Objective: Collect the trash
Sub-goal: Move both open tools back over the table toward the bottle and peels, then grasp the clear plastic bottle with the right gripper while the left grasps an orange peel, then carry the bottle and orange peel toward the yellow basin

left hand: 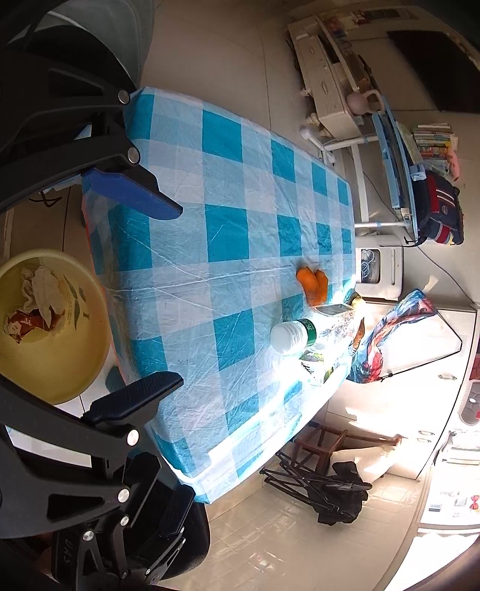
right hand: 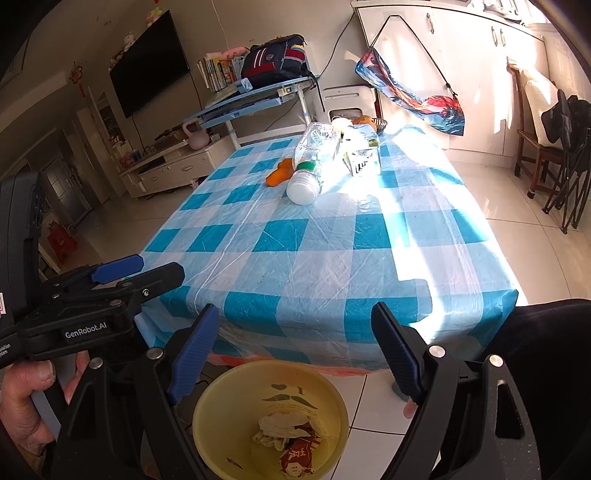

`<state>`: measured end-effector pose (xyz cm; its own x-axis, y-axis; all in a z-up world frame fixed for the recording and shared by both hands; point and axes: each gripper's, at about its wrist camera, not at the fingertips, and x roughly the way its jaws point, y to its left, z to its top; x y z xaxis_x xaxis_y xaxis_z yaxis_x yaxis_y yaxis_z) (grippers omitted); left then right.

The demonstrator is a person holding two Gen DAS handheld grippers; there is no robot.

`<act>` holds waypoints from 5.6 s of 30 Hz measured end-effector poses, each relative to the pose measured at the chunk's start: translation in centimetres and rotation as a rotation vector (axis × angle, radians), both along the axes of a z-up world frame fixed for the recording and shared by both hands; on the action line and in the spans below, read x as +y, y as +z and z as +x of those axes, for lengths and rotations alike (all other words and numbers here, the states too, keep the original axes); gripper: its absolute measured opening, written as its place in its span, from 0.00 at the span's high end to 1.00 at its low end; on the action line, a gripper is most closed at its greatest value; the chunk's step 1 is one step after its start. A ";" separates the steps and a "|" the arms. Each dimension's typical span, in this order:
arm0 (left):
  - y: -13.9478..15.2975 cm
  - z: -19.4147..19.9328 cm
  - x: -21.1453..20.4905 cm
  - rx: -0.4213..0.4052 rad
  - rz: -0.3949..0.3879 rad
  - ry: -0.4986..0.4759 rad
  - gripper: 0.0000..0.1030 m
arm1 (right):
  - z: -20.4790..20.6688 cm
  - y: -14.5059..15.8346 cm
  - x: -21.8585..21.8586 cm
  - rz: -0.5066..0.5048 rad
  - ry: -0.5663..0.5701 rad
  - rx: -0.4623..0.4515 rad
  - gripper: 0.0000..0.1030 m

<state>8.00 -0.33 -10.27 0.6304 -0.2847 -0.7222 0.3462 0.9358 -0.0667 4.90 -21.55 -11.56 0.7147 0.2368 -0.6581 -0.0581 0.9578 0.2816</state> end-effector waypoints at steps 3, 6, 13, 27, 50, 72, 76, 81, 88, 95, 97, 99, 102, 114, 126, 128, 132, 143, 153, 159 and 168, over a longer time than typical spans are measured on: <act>0.1 1.7 -0.8 0.000 -0.009 -0.003 0.20 | 1.5 0.3 -0.7 -0.007 -0.014 -0.006 0.22; 0.1 3.5 -1.7 0.000 -0.019 0.000 0.20 | 3.5 0.5 -1.5 -0.020 -0.030 -0.014 0.22; 0.1 8.0 -3.5 -0.002 -0.036 0.008 0.18 | 8.6 0.7 -3.3 -0.055 -0.059 -0.014 0.22; -2.3 18.4 -2.1 0.012 -0.003 0.116 0.18 | 15.0 0.1 -1.2 0.008 0.007 0.009 0.22; -5.6 25.6 -6.8 0.062 0.109 -0.042 0.19 | 17.6 -2.5 -1.7 -0.025 0.067 0.176 0.61; -5.2 17.0 -3.6 0.111 0.060 -0.020 0.53 | 11.6 -2.2 -1.7 -0.005 0.043 0.150 0.61; -5.0 17.3 -4.1 0.093 0.079 -0.016 0.46 | 11.5 -2.5 -1.6 -0.023 0.029 0.142 0.59; -5.3 17.8 -4.3 0.086 0.089 -0.018 0.69 | 11.5 -2.7 -1.1 -0.060 0.026 0.125 0.60; -4.4 15.4 -2.6 0.089 0.015 -0.002 0.83 | 11.1 -2.7 -2.3 0.061 0.020 0.120 0.61; -3.0 11.2 -0.7 0.077 -0.029 0.022 0.83 | 9.0 -1.4 -2.6 0.171 0.024 0.062 0.61; -2.6 10.0 -0.5 0.069 -0.034 0.020 0.83 | 8.2 -1.1 -2.5 0.186 0.026 0.049 0.61; -2.2 8.8 -0.4 0.060 -0.032 0.015 0.83 | 7.7 -0.9 -2.5 0.186 0.028 0.042 0.61; -2.2 7.9 -0.4 0.055 -0.013 0.010 0.83 | 7.6 -1.1 -2.4 0.165 0.026 0.055 0.61; -3.5 7.6 0.3 0.077 0.003 0.017 0.83 | 10.7 -1.6 0.4 -0.031 0.042 0.083 0.32; -4.9 8.3 1.0 0.113 -0.018 0.019 0.85 | 12.3 -2.1 0.7 -0.003 0.052 0.073 0.42; -4.8 8.2 1.1 0.114 -0.023 0.020 0.85 | 11.8 -2.0 0.4 0.021 0.049 0.066 0.42; -4.3 7.8 1.5 0.104 -0.043 0.026 0.86 | 10.4 -1.4 -0.1 0.065 0.042 0.051 0.42; -1.5 5.0 1.9 0.055 -0.049 0.015 0.86 | 6.2 0.4 -0.3 0.126 0.062 0.016 0.42; 0.0 1.4 2.2 0.023 -0.025 -0.002 0.86 | 2.6 0.7 0.4 0.166 0.091 0.033 0.42; 0.3 0.0 2.6 0.017 -0.024 0.000 0.86 | 0.8 0.2 1.4 0.170 0.121 0.068 0.42; 1.0 -1.7 3.4 0.002 -0.026 0.003 0.86 | -1.5 -1.9 4.4 0.136 0.212 0.172 0.42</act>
